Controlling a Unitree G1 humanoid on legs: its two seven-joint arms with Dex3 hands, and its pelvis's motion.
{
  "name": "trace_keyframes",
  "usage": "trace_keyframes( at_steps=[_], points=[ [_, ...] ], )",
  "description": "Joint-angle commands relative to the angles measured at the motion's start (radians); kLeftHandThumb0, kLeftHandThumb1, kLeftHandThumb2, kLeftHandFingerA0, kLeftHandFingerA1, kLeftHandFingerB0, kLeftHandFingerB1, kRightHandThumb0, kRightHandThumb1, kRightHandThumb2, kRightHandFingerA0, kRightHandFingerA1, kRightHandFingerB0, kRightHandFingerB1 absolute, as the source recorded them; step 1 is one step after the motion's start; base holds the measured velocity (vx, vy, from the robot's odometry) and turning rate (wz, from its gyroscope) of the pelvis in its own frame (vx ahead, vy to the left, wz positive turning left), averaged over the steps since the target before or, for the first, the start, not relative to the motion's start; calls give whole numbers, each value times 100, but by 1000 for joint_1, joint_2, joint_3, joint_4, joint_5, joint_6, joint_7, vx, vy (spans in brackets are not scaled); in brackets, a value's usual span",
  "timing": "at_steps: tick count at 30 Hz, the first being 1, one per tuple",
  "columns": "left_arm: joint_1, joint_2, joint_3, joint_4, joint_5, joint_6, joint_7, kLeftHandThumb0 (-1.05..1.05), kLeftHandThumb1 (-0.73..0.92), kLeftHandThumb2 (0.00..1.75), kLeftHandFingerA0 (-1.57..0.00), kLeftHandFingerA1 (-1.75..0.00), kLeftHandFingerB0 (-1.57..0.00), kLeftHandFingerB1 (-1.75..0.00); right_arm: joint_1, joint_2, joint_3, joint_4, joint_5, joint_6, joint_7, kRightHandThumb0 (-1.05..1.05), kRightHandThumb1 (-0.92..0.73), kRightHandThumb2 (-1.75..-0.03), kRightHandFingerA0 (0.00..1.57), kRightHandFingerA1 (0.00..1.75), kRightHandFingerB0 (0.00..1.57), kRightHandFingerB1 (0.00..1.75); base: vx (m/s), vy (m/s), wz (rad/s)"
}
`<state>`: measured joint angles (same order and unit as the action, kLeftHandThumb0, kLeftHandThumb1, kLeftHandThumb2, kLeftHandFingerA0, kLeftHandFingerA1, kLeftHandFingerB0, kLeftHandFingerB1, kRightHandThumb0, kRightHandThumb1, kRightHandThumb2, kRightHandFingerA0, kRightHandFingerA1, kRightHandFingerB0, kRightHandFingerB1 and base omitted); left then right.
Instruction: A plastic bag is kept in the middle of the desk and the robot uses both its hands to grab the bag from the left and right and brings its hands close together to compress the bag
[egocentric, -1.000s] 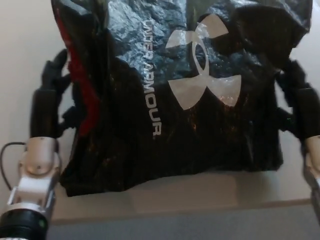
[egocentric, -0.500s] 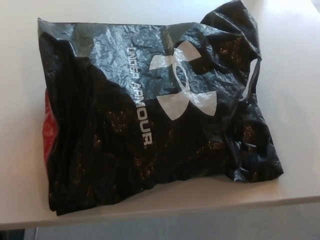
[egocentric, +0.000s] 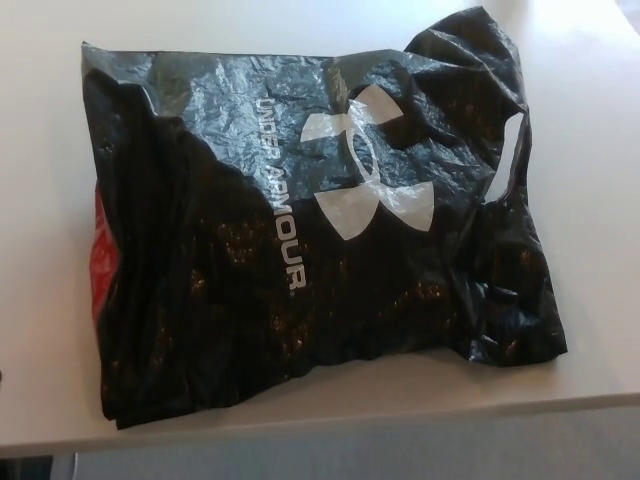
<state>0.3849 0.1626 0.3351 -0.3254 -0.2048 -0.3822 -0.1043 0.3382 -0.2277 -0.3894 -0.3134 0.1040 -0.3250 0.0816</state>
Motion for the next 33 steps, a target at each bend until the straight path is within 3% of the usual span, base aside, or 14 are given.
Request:
trace_keyframes(
  at_steps=[1,3,4,5,6,8,10,15,19,22,23,26,27,33],
  points=[
    [250,-95,-27,-168,-106,-232,-86,-33,59,115,-1,-49,0,-49,257,69,27,-115,65,-266,101,-71,-91,-70,9,31,12,26,0,0,0],
    [256,-93,-27,-155,-123,-227,-102,-70,92,71,-16,-34,-11,-24,261,61,42,-78,62,-311,123,-69,-92,-72,8,30,11,27,0,0,0],
    [251,-98,-34,-113,-151,-205,-116,-33,60,115,-1,-49,0,-48,295,61,60,-33,44,-320,136,-80,-72,-105,0,41,12,41,0,0,0],
    [253,-97,-38,-89,-158,-199,-127,-66,92,71,-17,-34,-11,-24,318,63,71,-20,38,-300,139,-82,-72,-104,0,40,12,39,0,0,0],
    [254,-98,-39,-63,-163,-201,-137,-69,77,103,-10,-44,-5,-36,330,67,81,1,29,-301,139,-73,-68,-101,0,42,11,41,0,0,0],
    [265,-101,-37,-19,-178,-214,-160,-65,92,71,-16,-34,-11,-22,354,74,96,47,8,-336,136,-65,-91,-67,10,32,12,28,0,0,0],
    [267,-103,-32,45,-175,-217,-172,-64,92,75,-16,-35,-10,-26,335,77,109,142,-49,-380,116,-63,-69,-104,0,42,5,42,0,0,0],
    [289,-107,-22,80,-191,-214,-185,-74,76,108,-13,-47,0,-33,299,72,123,225,-86,-403,92,-62,-73,-105,0,41,1,42,0,0,0],
    [277,-127,-21,128,-204,-239,-195,-64,92,72,-16,-33,-11,-24,256,69,140,263,-86,-415,85,-57,-92,-74,8,35,11,33,0,0,0],
    [238,-125,-21,153,-173,-244,-190,-65,92,74,-16,-34,-11,-25,226,72,135,295,-112,-442,62,-59,-92,-76,10,34,11,33,0,0,0],
    [220,-121,-20,154,-163,-239,-183,-32,63,117,0,-49,0,-48,216,74,133,302,-120,-442,55,-31,-68,-120,0,50,0,48,0,0,0],
    [200,-114,-16,159,-161,-233,-184,-64,92,75,-15,-34,-9,-25,205,81,135,315,-126,-451,46,-31,-68,-120,0,50,0,48,0,0,0],
    [194,-113,-16,160,-162,-231,-184,-62,74,109,-10,-47,0,-37,204,83,138,316,-121,-450,46,-30,-68,-120,0,50,0,48,0,0,0],
    [184,-120,-8,152,-163,-218,-175,-32,62,117,0,-48,0,-48,195,84,141,317,-125,-449,41,-30,-68,-120,0,49,0,48,0,0,0]
  ],
)
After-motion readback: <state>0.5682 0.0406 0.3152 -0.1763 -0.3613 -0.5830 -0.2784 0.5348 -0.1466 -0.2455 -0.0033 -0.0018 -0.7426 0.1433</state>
